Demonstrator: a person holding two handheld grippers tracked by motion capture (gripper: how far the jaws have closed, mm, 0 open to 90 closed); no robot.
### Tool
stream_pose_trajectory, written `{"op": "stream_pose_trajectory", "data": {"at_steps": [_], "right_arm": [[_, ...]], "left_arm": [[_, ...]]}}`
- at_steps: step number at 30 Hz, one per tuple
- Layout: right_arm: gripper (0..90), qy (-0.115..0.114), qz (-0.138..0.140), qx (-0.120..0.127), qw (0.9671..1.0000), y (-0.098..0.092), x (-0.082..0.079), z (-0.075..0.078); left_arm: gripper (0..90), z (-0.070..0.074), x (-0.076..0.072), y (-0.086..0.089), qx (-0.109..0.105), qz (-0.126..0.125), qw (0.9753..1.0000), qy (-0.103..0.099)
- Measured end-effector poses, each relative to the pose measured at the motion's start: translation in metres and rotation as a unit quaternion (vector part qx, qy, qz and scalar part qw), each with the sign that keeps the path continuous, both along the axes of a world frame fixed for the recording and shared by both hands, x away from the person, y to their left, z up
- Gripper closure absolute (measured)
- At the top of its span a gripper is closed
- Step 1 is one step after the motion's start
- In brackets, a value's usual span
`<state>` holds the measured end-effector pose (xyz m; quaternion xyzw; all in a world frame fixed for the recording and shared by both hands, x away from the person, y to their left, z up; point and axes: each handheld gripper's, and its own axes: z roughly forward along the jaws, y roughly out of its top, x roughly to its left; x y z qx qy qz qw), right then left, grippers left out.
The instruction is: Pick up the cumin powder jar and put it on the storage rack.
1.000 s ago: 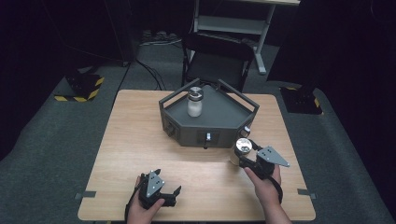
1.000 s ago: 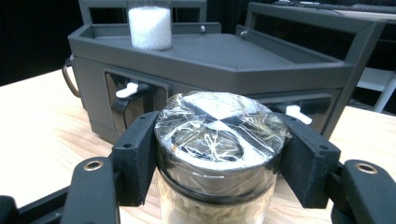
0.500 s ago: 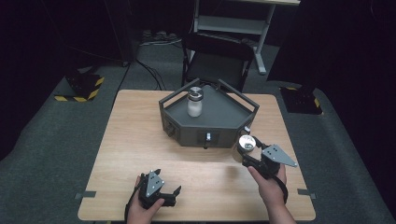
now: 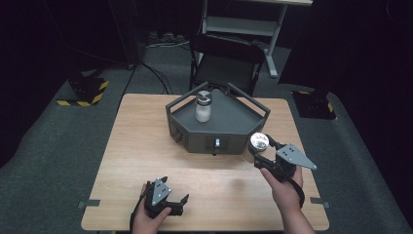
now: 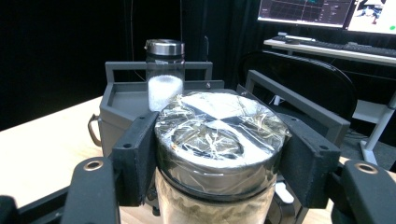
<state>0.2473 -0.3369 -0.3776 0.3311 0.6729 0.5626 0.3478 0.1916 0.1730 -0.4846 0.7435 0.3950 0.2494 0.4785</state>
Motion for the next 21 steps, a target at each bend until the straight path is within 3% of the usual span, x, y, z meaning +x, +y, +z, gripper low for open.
{"op": "stream_pose_trajectory", "data": {"at_steps": [12, 21], "right_arm": [[35.1, 0.000, 0.004, -0.003, 1.0000, 0.004, 0.006, 0.017], [35.1, 0.006, -0.001, 0.005, 1.0000, 0.010, 0.021, 0.030]], "left_arm": [[0.8, 0.000, 0.000, 0.000, 0.000, -0.001, 1.0000, -0.001], [0.8, -0.001, 0.000, 0.001, -0.003, -0.001, 1.0000, 0.000]]}}
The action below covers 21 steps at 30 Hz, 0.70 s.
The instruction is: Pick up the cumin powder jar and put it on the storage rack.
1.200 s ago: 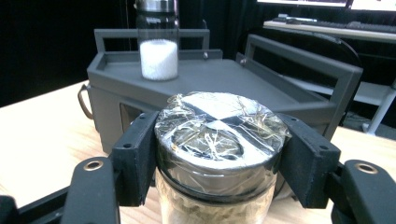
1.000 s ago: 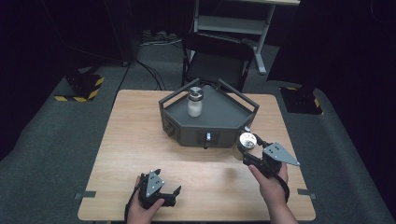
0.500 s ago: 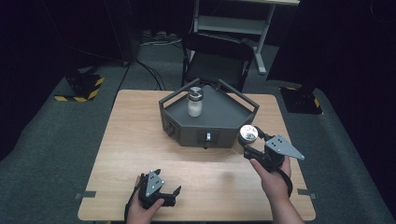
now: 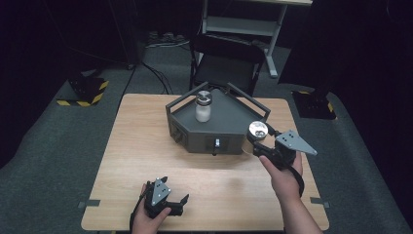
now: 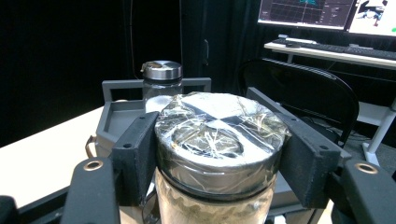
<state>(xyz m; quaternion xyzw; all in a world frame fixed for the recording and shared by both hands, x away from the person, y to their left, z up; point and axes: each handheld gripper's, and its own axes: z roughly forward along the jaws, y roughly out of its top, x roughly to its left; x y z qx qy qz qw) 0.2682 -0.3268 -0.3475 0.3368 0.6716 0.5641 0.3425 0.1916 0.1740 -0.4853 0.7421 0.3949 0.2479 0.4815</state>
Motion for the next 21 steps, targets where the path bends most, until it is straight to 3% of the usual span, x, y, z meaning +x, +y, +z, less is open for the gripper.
{"op": "stream_pose_trajectory", "data": {"at_steps": [12, 21], "right_arm": [[35.1, 0.002, -0.009, 0.004, 1.0000, 0.009, 0.022, 0.012], [35.0, 0.009, -0.027, 0.000, 0.9996, 0.019, 0.049, 0.016]], "left_arm": [[0.8, 0.000, 0.001, 0.001, -0.002, -0.003, 1.0000, 0.001], [0.8, 0.000, 0.002, 0.001, 0.002, -0.008, 1.0000, 0.001]]}}
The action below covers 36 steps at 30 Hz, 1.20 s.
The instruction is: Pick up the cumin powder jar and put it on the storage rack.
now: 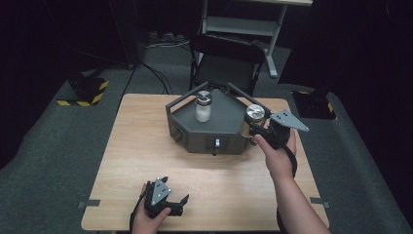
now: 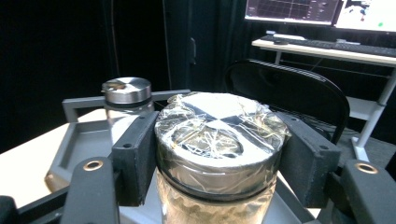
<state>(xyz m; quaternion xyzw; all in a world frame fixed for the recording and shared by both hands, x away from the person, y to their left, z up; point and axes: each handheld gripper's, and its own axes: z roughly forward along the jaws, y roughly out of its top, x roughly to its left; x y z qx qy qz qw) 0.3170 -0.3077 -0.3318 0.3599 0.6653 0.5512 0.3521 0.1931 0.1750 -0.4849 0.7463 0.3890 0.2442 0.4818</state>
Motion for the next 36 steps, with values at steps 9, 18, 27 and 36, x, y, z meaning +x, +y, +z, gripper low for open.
{"op": "stream_pose_trajectory", "data": {"at_steps": [9, 18, 27, 36], "right_arm": [[35.0, 0.008, -0.009, -0.007, 0.9999, 0.009, 0.022, -0.002], [35.0, 0.013, -0.017, -0.017, 0.9996, 0.021, 0.042, 0.000], [35.0, 0.016, -0.018, -0.018, 0.9995, 0.036, 0.058, -0.002], [35.0, 0.019, -0.022, -0.022, 0.9993, 0.047, 0.072, -0.004]], "left_arm": [[0.8, 0.000, 0.000, -0.001, 0.006, -0.004, 1.0000, -0.004], [0.8, 0.000, 0.000, 0.001, 0.001, -0.004, 1.0000, -0.002], [0.8, -0.001, 0.000, 0.002, -0.004, -0.005, 1.0000, -0.002], [0.8, -0.001, 0.001, 0.004, -0.007, -0.007, 1.0000, -0.001]]}}
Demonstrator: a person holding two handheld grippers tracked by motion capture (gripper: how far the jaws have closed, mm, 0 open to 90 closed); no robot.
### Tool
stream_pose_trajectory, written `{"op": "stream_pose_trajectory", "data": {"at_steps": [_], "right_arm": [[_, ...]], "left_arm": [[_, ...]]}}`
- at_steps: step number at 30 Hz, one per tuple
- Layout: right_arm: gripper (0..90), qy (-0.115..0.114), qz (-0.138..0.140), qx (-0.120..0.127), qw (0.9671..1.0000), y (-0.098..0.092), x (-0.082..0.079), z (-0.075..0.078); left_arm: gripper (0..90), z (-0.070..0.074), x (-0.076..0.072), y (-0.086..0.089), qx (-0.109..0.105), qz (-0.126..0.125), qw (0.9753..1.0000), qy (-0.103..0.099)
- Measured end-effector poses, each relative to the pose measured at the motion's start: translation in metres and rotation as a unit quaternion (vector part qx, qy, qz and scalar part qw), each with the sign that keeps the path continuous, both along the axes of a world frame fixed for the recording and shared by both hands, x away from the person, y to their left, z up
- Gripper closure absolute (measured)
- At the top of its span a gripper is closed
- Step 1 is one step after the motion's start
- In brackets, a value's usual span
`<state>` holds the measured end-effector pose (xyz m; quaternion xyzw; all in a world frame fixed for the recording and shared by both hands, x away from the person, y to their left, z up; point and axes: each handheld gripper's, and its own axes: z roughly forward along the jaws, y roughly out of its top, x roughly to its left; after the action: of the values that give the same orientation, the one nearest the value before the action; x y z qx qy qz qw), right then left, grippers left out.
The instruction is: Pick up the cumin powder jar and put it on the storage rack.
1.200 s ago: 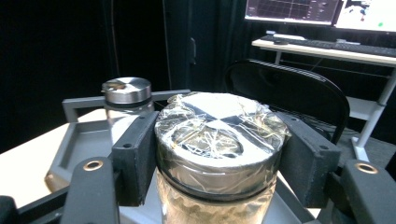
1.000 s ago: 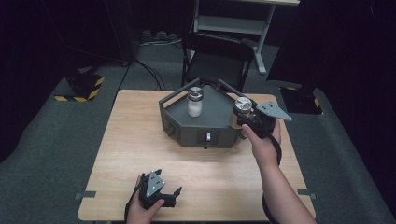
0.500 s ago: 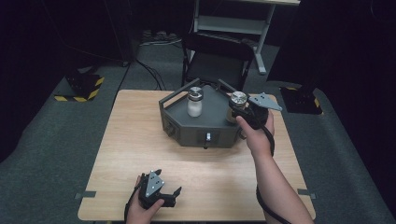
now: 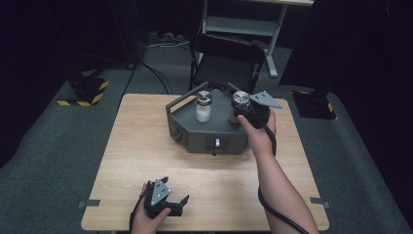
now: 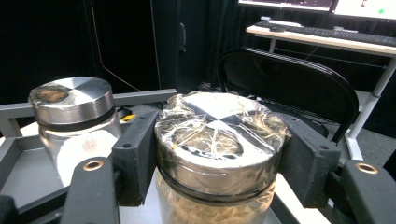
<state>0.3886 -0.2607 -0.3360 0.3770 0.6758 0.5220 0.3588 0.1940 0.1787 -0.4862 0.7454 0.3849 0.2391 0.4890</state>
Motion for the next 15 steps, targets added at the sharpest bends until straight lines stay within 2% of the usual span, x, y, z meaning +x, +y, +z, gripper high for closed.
{"op": "stream_pose_trajectory", "data": {"at_steps": [15], "right_arm": [[35.0, 0.019, -0.006, 0.005, 0.9998, 0.007, 0.015, -0.008]], "left_arm": [[0.8, 0.000, 0.000, 0.001, -0.004, 0.000, 1.0000, 0.000]]}}
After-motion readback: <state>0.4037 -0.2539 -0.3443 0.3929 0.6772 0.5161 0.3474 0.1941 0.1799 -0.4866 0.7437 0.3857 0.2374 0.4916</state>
